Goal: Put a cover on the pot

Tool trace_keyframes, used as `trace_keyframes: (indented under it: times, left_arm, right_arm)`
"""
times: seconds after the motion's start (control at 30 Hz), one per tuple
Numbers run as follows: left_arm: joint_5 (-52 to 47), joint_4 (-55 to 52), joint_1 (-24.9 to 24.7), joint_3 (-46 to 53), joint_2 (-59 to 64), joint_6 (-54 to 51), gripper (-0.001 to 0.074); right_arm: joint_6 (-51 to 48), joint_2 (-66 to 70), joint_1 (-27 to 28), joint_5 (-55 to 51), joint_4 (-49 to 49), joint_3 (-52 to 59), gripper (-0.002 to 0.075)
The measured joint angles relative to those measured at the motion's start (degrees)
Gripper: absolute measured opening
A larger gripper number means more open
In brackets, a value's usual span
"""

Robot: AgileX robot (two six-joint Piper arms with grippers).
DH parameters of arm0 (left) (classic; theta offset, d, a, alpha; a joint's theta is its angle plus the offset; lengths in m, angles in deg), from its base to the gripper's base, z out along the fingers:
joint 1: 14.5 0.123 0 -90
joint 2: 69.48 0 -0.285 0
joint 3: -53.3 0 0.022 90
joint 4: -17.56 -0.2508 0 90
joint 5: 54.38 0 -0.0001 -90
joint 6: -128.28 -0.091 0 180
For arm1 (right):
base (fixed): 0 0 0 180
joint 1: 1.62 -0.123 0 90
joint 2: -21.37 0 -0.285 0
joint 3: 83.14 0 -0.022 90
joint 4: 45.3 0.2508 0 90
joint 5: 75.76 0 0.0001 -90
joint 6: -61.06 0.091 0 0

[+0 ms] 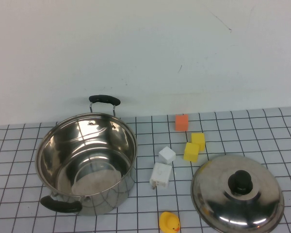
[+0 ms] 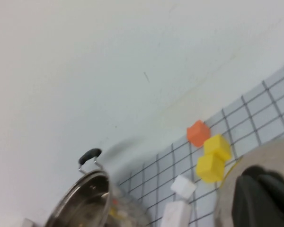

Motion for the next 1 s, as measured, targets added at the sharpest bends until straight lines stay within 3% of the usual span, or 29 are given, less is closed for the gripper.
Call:
trace_keyframes:
  times: [0.23, 0.37, 0.57, 0.77, 1.0]
  left_arm:
    - [0.0, 0.0, 0.0, 0.0, 0.0, 0.0, -0.0003]
    - [0.0, 0.0, 0.0, 0.0, 0.0, 0.0, -0.0002]
    - [0.0, 0.0, 0.0, 0.0, 0.0, 0.0, -0.0002]
    - [0.0, 0.0, 0.0, 0.0, 0.0, 0.22, -0.0003]
    - [0.0, 0.0, 0.0, 0.0, 0.0, 0.22, -0.0002]
  right_arm:
    - [-14.14, 0.0, 0.0, 1.38, 0.32, 0.0, -0.0002]
    - [-27.32, 0.81, 0.0, -1.13, 0.32, -3.01, -0.0002]
    - [-40.55, 12.55, 0.0, -7.49, 0.32, -12.11, -0.0002]
    - [-47.03, 24.46, 0.0, -12.74, 0.44, -20.95, -0.0002]
    - [-61.43, 33.93, 0.0, -16.15, 7.25, -24.56, -0.0002]
